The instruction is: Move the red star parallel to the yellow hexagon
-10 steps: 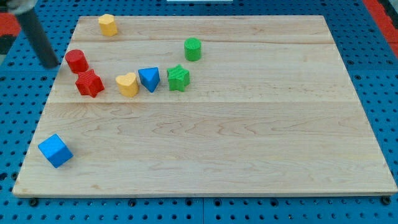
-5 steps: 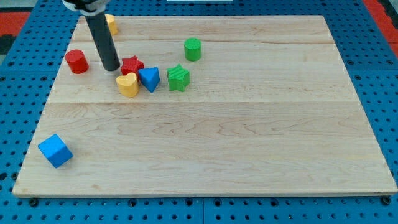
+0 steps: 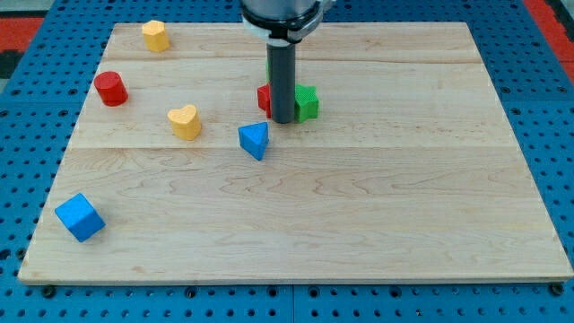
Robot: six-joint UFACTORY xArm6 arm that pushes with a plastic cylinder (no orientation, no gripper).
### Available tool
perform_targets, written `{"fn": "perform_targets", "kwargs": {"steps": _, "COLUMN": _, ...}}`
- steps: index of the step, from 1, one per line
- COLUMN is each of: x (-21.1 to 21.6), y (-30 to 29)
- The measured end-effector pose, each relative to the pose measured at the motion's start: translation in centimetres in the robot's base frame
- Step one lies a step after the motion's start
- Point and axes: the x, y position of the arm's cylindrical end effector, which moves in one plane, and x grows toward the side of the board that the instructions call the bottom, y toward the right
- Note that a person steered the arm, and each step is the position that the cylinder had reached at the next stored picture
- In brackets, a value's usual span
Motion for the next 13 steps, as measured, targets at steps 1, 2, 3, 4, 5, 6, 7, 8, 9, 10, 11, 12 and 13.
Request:
{"fn": "perform_targets", "kwargs": {"steps": 1, "x": -2.7, "y": -0.4}}
{"fn": "perform_targets", "kwargs": {"steps": 2, "x": -5.4, "y": -3.7}}
{"fn": "perform_targets", "kwargs": {"steps": 3, "x": -7.6, "y": -6.5}}
{"fn": "perform_targets", "kwargs": {"steps": 4, "x": -12.8, "y": -6.2}}
{"fn": "perform_targets", "kwargs": {"steps": 5, "x": -17.6, "y": -3.7}}
{"fn": "perform_targets", "kwargs": {"steps": 6, "x": -17.3, "y": -5.4}}
{"fn": "perform_targets", "kwargs": {"steps": 7, "x": -16.5, "y": -10.9}}
{"fn": "perform_targets", "kwargs": {"steps": 8, "x": -19.4, "y": -10.4}}
{"fn": "perform_targets", "kwargs": {"steps": 9, "x": -19.2, "y": -8.6}}
{"fn": "perform_targets", "kwargs": {"steps": 10, "x": -19.1, "y": -4.2}}
{"fn": "perform_targets", "kwargs": {"steps": 11, "x": -18.9, "y": -1.1}}
{"fn": "perform_targets", "kwargs": {"steps": 12, "x": -13.7, "y": 3.2}}
{"fn": "perform_targets", "kwargs": {"steps": 13, "x": -9.0, "y": 1.3}}
